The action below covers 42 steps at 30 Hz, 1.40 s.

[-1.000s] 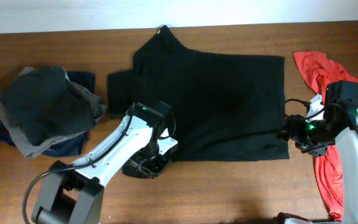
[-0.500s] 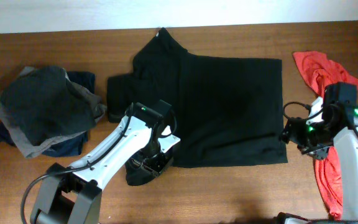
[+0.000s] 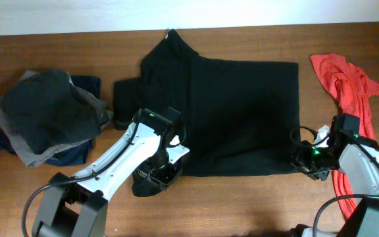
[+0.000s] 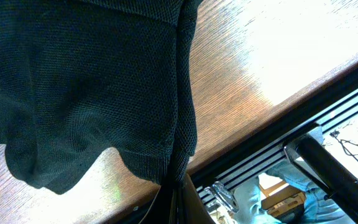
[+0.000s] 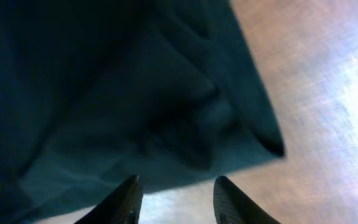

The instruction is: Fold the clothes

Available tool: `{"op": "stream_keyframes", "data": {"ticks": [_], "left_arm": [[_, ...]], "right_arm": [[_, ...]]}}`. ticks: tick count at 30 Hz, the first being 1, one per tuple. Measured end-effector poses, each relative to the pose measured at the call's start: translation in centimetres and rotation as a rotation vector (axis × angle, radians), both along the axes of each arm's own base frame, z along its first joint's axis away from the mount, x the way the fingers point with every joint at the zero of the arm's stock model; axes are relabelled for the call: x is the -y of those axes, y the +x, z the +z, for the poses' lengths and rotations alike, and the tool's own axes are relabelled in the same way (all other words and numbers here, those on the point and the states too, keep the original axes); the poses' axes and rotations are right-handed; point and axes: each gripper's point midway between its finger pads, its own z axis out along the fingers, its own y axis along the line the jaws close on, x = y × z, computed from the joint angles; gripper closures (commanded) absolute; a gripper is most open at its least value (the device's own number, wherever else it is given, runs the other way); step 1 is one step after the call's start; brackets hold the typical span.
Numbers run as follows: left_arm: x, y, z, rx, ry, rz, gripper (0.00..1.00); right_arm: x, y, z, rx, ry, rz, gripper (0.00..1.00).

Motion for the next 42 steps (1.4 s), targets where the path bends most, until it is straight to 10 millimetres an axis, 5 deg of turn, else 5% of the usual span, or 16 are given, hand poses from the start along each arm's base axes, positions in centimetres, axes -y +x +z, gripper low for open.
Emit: {"op": "stream_keyframes", "data": {"ticks": [13, 23, 32, 38, 42], "left_arm": [[0.1, 0.2, -0.1, 0.010, -0.002, -0.001, 0.99], [0.1, 0.2, -0.1, 0.010, -0.002, -0.001, 1.00], [0.1, 0.2, -0.1, 0.011, -0.003, -0.001, 0.99], [0.1, 0.2, -0.1, 0.011, -0.003, -0.001, 1.00], [0.0, 0.2, -0.1, 0.009, -0.002, -0.001, 0.99]], "right_arm": [[0.1, 2.1, 0.3, 0.138, -0.027, 0.146, 0.58], [1.5, 3.3, -3.0, 0.115, -0.074, 0.153, 0.51], [1.4, 2.4, -3.6, 0.064, -0.066, 0.153, 0.88], [0.3, 0.5, -3.3, -0.009, -0.005, 0.150, 0.92], [0.6, 1.3, -0.7, 0.046, -0.033, 0.149, 0.91]]}}
